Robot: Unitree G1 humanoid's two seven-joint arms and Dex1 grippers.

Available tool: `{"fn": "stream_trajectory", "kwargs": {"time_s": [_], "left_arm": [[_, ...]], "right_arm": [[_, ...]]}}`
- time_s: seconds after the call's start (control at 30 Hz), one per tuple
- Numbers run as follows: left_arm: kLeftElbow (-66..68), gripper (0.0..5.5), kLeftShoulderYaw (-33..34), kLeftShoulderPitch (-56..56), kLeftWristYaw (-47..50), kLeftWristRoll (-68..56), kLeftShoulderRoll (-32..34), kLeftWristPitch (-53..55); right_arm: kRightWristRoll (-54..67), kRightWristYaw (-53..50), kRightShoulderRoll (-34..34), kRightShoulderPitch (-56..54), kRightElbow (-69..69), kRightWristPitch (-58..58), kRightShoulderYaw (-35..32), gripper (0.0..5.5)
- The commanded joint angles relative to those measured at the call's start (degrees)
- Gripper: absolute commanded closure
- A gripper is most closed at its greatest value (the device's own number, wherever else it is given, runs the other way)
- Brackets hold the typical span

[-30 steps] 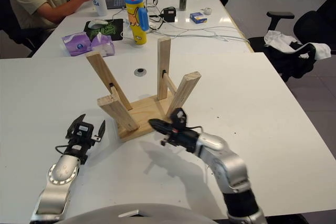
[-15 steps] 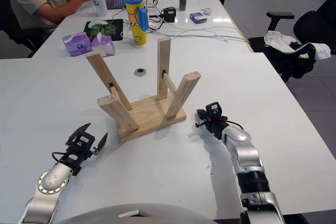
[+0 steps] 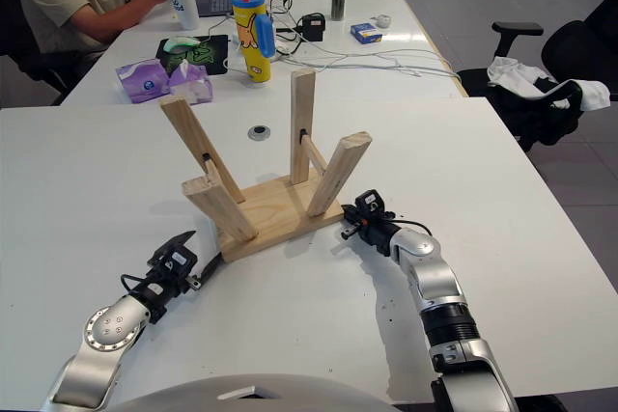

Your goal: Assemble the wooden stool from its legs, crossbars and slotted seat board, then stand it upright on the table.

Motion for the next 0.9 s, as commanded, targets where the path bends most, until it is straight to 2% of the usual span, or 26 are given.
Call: {"fn": "stream_trajectory", "kwargs": {"time_s": [0.03, 0.23, 0.47, 0.7, 0.9], "left_arm": [[-2.17, 1.86, -1.39, -2.88, -2.33, -4.44, -1.96, 1.88], [-12.07, 1.86, 1.74, -7.38, -2.24, -12.65, -4.27, 7.21], [-19.75, 1.86, 1.83, -9.24, -1.47, -14.29, -4.10, 11.98], [-21.86, 1.86, 2.32, -11.48, -1.00, -15.27, -3.98, 14.58], [-18.99, 1.86, 3.90, -8.39, -2.27, -14.73, -2.18, 11.93]], "right_arm": [[2.40, 3.92, 1.34, -0.03, -2.62, 1.68, 1.58, 5.47], [8.72, 8.68, 1.45, 0.04, -13.49, 5.24, 1.79, 5.47], [13.34, 6.58, 1.35, -2.58, -20.65, 10.81, -1.34, 5.47], [13.13, 3.33, 2.02, -5.31, -18.44, 10.94, -5.16, 5.47], [9.16, -1.87, 1.73, -4.91, -13.27, 8.44, -7.93, 5.47]]}}
